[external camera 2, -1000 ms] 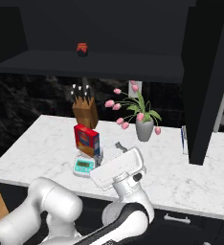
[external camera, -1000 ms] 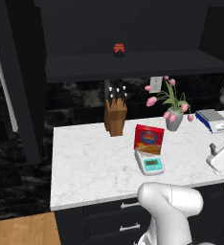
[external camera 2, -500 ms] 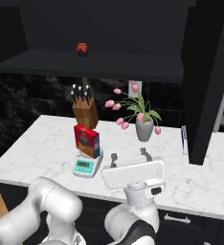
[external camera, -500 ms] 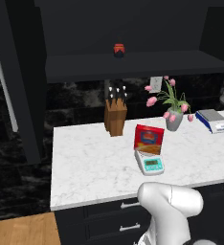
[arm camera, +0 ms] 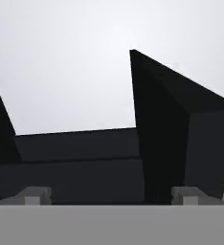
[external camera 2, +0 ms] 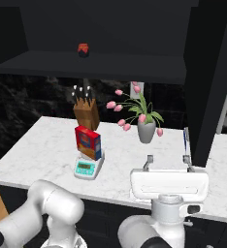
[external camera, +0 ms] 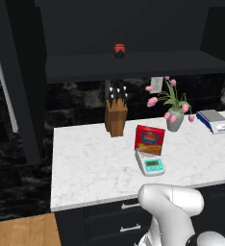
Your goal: Pick the boxed food and place it on the digital scale for weighing, and close the cabinet.
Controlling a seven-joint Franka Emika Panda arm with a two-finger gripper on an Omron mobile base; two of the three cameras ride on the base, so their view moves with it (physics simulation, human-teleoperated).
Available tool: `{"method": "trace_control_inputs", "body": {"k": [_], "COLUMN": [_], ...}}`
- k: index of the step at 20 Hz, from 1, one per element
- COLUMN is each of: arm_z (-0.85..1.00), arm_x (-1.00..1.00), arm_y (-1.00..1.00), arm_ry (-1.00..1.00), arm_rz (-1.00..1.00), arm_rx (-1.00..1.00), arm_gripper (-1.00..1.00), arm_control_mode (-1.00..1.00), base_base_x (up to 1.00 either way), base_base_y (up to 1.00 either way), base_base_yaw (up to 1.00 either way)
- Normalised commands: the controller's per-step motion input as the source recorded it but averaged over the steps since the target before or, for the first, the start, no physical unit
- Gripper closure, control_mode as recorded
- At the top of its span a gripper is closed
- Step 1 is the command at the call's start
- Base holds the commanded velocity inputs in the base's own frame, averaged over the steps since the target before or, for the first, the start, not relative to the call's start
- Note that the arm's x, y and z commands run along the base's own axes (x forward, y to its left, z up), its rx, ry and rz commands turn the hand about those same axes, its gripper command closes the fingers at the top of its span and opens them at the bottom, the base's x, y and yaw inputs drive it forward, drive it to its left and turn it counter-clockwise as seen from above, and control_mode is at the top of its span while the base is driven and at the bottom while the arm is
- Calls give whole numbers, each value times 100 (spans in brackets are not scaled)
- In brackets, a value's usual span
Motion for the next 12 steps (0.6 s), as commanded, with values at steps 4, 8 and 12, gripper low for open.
{"method": "trace_control_inputs", "body": {"k": [4,8,12], "arm_z": [8,-7,-6], "arm_x": [-14,6,1], "arm_y": [-79,-97,-88], "arm_ry": [38,32,13], "arm_rz": [-1,0,0], "arm_rx": [9,10,3], "arm_gripper": [-100,-100,-100], "arm_control_mode": [-100,-100,-100], "base_base_x": [0,0,0], "base_base_y": [0,0,0], "base_base_yaw": [0,0,0]}}
